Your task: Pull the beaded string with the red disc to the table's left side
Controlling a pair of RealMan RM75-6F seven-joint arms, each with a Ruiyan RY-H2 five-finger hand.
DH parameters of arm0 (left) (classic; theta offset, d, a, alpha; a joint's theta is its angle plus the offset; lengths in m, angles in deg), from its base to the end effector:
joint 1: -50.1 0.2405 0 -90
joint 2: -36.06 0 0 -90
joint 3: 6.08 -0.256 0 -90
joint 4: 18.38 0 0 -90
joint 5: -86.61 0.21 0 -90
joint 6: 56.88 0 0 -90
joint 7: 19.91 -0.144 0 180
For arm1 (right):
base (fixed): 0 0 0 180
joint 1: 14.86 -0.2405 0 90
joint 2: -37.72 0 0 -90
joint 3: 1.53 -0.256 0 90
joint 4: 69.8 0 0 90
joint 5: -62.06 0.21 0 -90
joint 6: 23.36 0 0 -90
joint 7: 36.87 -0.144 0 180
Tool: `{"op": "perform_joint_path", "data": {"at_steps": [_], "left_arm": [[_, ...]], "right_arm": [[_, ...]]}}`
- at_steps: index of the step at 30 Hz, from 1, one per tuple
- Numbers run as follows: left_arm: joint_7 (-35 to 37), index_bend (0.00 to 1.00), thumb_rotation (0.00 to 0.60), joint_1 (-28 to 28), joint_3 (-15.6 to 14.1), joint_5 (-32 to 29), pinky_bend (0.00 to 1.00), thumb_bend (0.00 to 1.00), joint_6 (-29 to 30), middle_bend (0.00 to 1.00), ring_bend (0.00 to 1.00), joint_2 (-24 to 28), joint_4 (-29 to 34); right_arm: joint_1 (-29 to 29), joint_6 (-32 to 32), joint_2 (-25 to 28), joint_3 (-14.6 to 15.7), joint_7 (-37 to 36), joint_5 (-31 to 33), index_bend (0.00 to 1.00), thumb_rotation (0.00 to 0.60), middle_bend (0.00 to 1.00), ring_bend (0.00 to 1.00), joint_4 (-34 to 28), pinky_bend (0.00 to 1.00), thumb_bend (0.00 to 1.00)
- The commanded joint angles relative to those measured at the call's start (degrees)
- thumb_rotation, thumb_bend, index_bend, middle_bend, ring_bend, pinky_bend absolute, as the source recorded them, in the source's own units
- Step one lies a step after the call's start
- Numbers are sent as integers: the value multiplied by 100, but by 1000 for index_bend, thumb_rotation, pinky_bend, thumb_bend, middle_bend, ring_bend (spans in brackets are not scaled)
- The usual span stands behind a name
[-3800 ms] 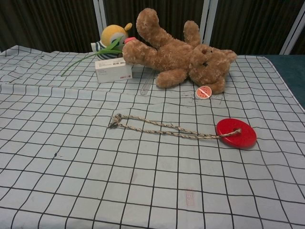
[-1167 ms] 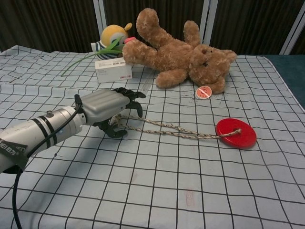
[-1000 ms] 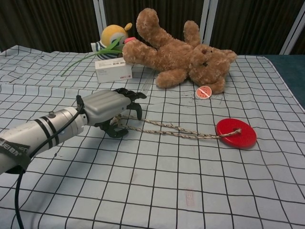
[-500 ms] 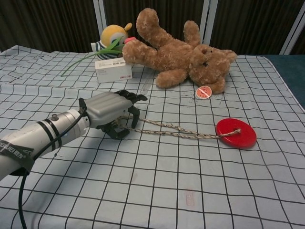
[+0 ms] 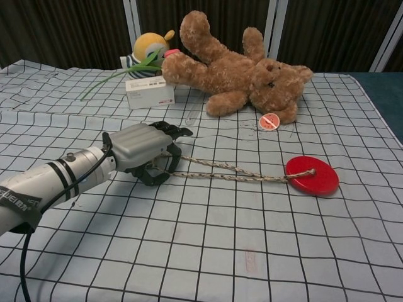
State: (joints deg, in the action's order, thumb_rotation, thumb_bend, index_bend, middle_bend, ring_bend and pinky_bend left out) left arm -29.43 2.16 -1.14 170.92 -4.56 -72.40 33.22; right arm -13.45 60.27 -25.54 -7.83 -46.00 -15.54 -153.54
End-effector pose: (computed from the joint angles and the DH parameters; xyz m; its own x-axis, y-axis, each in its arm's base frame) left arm -0.1418 0.3549 -0.1068 0.6544 0.1210 0.7464 0.6378 -0.6187 -0.4588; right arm -0.3739 -0.1541 0.1978 0.3864 0.0272 0.9219 -0.8969 0.2443 0.3687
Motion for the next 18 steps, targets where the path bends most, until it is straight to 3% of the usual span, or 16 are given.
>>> {"op": "perform_joint_path", "data": {"at_steps": [1, 9, 18], "left_arm": [[32, 549, 600, 1, 10, -3, 19, 459, 27, 0, 0, -2, 13], [107, 813, 600, 41, 42, 12, 46, 683, 233, 58, 0, -87, -100], [124, 863, 600, 134, 6, 17, 49, 745, 350, 97, 0, 44, 42]], "right_arm": [[-1, -2, 2, 1, 11, -1, 0, 600, 0, 0, -13, 0, 29], [5, 2, 8, -8, 18, 14, 0, 600, 0, 0, -24, 0, 29], [-5, -6, 1, -4, 29, -4, 0, 600, 0, 0, -28, 0, 29]]}}
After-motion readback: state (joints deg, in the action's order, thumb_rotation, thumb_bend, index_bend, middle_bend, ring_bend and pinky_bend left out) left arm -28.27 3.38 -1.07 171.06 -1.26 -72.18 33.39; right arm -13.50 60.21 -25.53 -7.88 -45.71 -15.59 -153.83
